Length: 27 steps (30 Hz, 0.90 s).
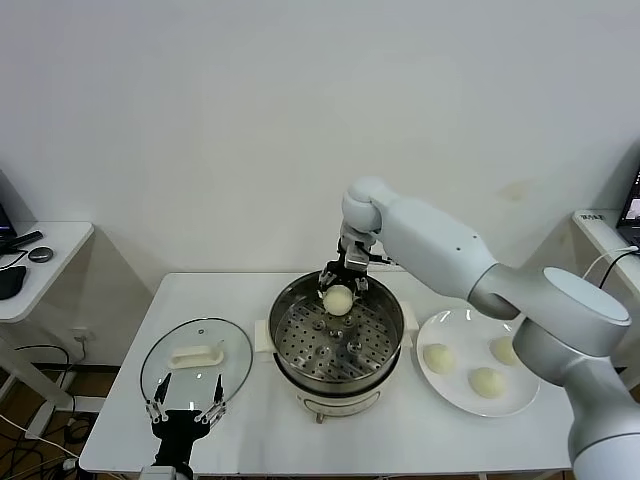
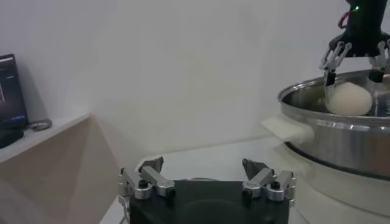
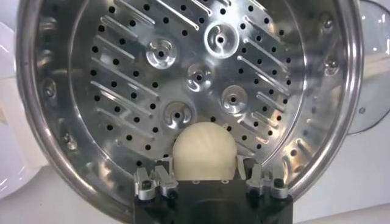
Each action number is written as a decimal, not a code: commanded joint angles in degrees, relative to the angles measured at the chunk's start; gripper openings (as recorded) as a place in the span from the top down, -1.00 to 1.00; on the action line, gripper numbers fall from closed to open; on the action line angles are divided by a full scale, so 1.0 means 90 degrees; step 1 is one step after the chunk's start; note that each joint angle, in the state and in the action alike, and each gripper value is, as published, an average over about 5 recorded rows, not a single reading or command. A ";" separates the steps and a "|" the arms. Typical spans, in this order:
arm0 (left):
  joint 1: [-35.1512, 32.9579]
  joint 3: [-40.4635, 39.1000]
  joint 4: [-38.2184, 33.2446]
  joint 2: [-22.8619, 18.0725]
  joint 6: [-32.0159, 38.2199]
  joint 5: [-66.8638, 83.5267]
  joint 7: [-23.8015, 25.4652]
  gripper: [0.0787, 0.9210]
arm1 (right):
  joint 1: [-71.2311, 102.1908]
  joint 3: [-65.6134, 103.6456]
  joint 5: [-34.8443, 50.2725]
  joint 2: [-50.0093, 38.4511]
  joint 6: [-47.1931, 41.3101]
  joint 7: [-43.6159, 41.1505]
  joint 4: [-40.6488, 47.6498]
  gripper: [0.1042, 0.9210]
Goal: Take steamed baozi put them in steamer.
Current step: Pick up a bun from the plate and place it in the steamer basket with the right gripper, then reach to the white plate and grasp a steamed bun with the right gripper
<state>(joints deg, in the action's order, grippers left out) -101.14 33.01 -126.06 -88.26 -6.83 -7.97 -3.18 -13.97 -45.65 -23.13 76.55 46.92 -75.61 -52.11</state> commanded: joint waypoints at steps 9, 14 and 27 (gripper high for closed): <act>0.0040 -0.0011 0.0037 -0.0008 0.0000 -0.0013 0.0021 -0.77 | -0.0114 -0.0152 0.0432 -0.0260 -0.0645 0.0340 -0.0299 -0.75; 0.0088 -0.0018 -0.0004 -0.0018 -0.0029 -0.0018 0.0048 -0.77 | -0.0653 -0.0301 0.1492 -0.1040 -0.1844 -0.0018 -0.1423 -0.76; 0.0076 0.0061 0.0007 0.0070 -0.0102 0.0143 0.0103 -0.77 | -0.1305 0.0588 0.3436 -0.3652 -0.6085 -0.0346 -0.3022 -0.76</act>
<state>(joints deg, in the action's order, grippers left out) -100.33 33.29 -125.96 -88.08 -7.49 -7.48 -2.31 -22.44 -44.13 -3.47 58.35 18.10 -77.19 -69.58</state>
